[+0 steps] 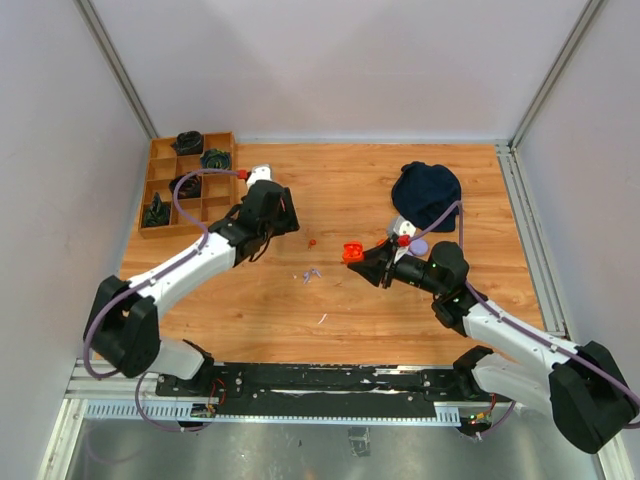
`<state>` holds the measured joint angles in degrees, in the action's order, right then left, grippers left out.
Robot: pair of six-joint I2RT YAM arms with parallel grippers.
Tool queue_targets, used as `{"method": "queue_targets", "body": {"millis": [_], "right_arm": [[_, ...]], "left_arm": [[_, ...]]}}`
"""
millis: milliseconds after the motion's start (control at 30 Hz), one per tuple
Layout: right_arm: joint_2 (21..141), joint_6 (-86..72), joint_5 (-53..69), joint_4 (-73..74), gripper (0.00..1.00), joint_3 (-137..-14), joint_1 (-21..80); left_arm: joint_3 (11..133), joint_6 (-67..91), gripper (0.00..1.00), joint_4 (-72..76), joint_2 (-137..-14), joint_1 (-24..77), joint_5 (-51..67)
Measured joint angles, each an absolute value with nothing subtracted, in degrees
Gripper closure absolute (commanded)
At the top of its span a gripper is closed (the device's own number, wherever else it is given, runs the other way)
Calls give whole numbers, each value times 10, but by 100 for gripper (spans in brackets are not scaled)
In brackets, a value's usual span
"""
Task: Insert the wireless bluetooth earbuds into the charging case
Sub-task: Pick up the earbud from the center of the board.
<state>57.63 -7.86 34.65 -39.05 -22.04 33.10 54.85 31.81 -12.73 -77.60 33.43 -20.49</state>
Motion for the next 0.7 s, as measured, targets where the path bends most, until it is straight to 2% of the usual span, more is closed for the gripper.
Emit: {"method": "queue_targets", "body": {"millis": [367,700], "right_arm": [[568,-70,338,-383,95,-207,331],[568,-69,330,-382,95,-205,331]], "left_arm": [[735,282,34,-103,-1013,237,-173],[922,246,44,-127,-1227,182,-145]]}}
